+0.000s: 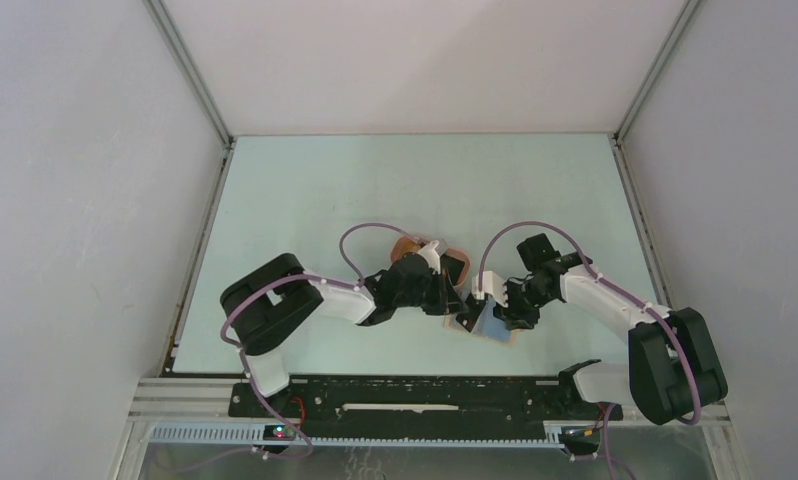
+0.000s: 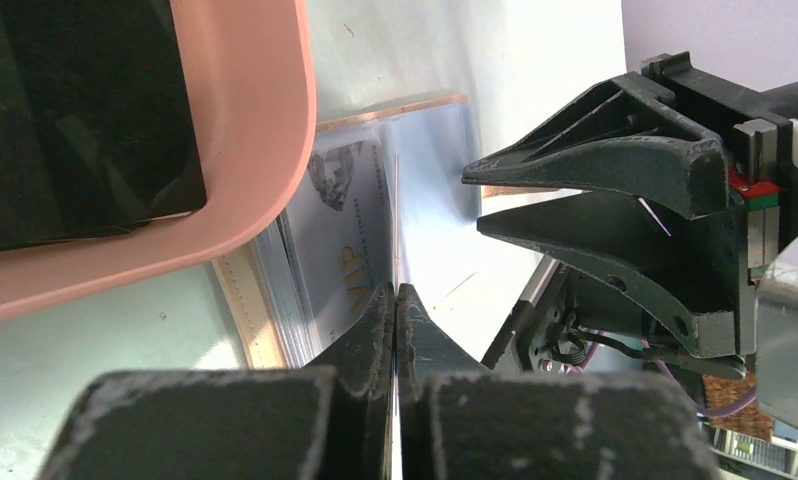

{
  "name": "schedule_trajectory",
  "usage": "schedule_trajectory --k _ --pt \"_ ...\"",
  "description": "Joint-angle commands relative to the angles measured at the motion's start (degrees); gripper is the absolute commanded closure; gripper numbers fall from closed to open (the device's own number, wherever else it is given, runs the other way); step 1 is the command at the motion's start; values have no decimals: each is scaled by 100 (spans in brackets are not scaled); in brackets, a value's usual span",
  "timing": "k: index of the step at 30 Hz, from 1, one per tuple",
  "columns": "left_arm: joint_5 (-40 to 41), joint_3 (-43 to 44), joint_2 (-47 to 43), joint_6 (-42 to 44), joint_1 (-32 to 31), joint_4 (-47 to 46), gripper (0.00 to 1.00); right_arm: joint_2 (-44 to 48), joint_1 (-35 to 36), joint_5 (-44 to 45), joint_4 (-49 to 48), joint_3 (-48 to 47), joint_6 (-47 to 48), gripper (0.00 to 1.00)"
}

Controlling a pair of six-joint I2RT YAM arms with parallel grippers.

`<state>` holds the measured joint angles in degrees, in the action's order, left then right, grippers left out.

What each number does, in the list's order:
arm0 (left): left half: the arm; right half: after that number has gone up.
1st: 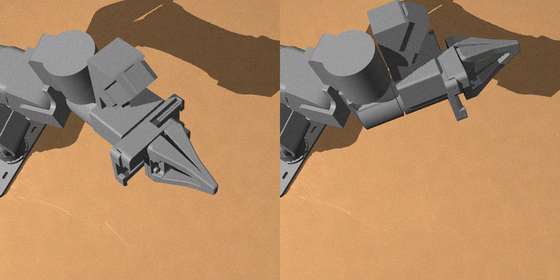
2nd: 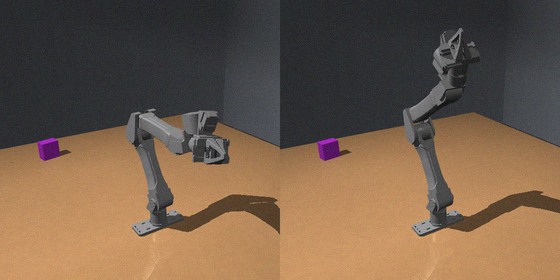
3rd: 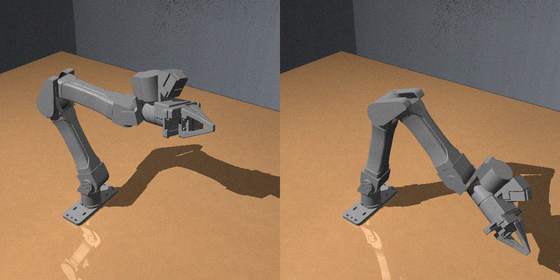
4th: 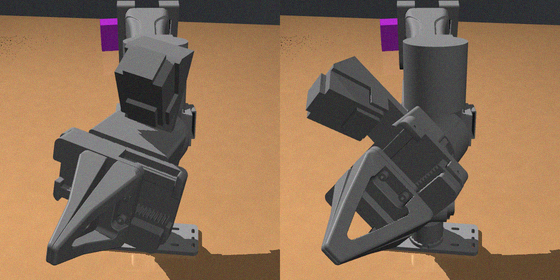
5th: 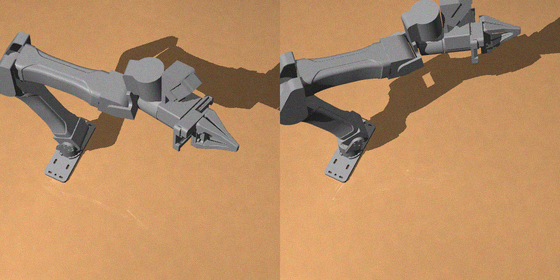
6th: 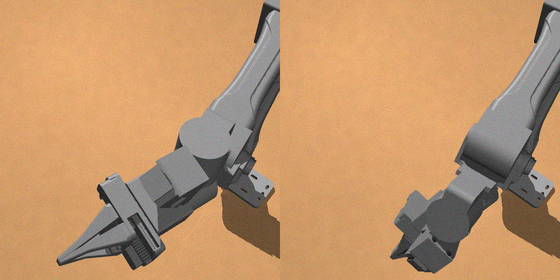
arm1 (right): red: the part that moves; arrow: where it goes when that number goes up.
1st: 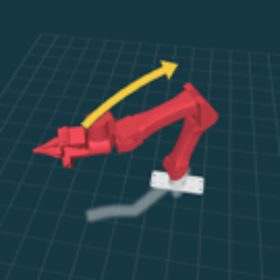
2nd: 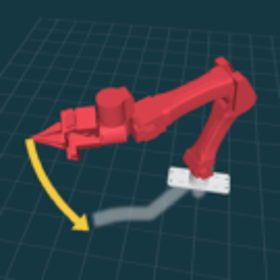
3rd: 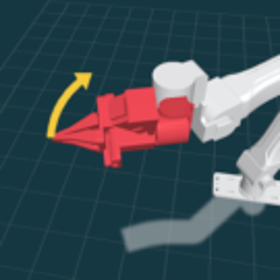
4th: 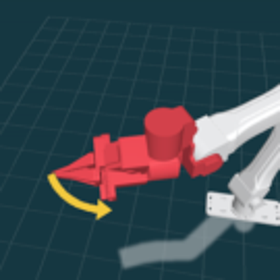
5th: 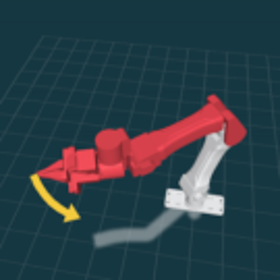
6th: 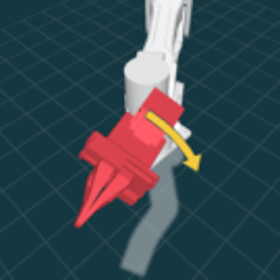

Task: Put the credit cards into the card holder
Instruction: Insert the credit card into the card holder.

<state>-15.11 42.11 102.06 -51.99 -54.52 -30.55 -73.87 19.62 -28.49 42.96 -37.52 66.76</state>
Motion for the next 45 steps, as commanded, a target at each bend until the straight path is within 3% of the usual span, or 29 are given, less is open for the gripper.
schedule_trajectory --k 1,24,45 --pt "82 -52 -172 77 45 -12 100 -14 40 29 -44 -142 -4 58" --pt "-234 327 390 -13 21 11 100 -40 60 40 -45 -141 -28 58" --pt "60 364 546 -220 -29 12 100 -32 110 54 -55 -137 -46 59"
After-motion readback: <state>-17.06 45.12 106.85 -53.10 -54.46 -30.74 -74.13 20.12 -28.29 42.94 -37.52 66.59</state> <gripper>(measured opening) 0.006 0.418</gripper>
